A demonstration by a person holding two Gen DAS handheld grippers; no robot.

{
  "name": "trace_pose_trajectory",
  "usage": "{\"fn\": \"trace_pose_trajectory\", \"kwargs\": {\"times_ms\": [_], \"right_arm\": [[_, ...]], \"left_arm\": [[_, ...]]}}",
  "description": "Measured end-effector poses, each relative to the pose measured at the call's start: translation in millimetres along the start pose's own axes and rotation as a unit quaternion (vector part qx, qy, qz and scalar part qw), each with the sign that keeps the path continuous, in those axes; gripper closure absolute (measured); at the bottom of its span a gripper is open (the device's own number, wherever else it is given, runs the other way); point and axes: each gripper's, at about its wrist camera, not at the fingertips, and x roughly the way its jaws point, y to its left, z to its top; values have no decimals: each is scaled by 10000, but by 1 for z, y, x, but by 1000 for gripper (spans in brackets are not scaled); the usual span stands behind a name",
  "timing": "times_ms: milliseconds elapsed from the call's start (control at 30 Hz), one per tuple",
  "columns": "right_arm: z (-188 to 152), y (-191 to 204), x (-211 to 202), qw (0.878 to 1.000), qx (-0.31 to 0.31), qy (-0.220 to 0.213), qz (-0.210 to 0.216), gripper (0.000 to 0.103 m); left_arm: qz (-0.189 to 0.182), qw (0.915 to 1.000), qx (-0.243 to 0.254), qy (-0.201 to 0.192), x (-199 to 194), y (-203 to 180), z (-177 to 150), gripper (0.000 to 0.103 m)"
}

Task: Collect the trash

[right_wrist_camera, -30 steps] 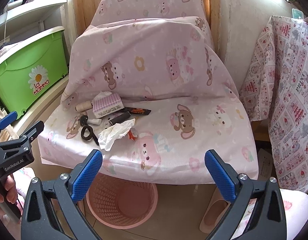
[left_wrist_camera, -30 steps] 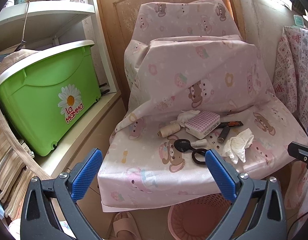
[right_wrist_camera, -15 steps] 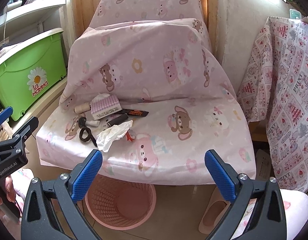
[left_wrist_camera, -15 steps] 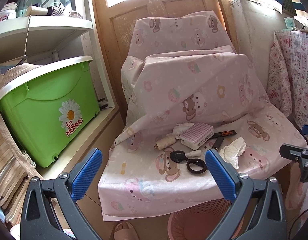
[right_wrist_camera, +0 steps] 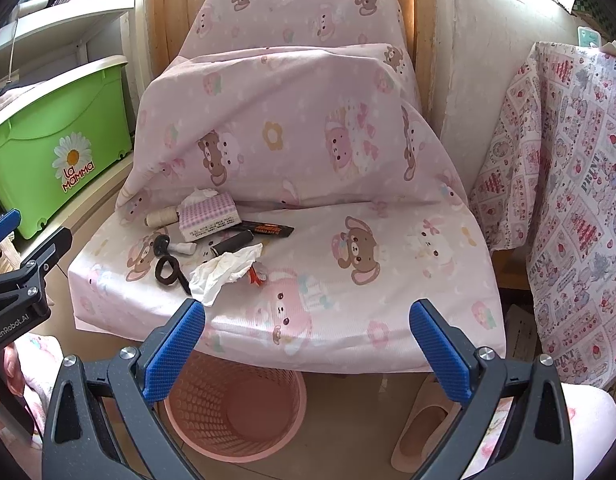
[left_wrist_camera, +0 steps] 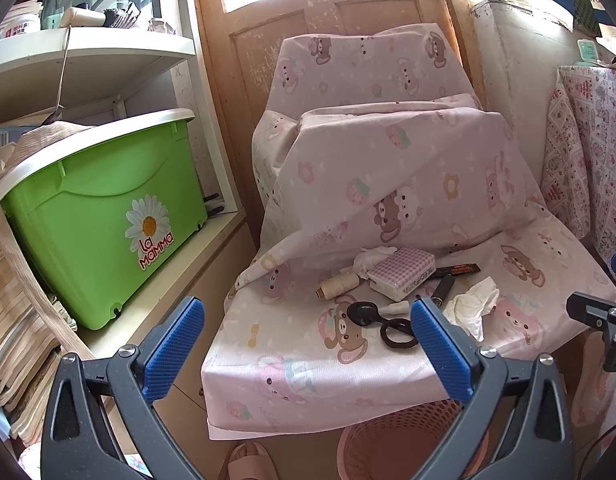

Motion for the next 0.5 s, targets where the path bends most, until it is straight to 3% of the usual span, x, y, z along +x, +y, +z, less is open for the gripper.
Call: {"fn": "trace_pose_trajectory", "kwargs": {"times_ms": [500], "right_arm": [[-2, -1, 0, 10000, 72, 33, -6, 0]], "left_arm": [[-53, 9999, -52, 79, 3, 4, -2, 1]]}}
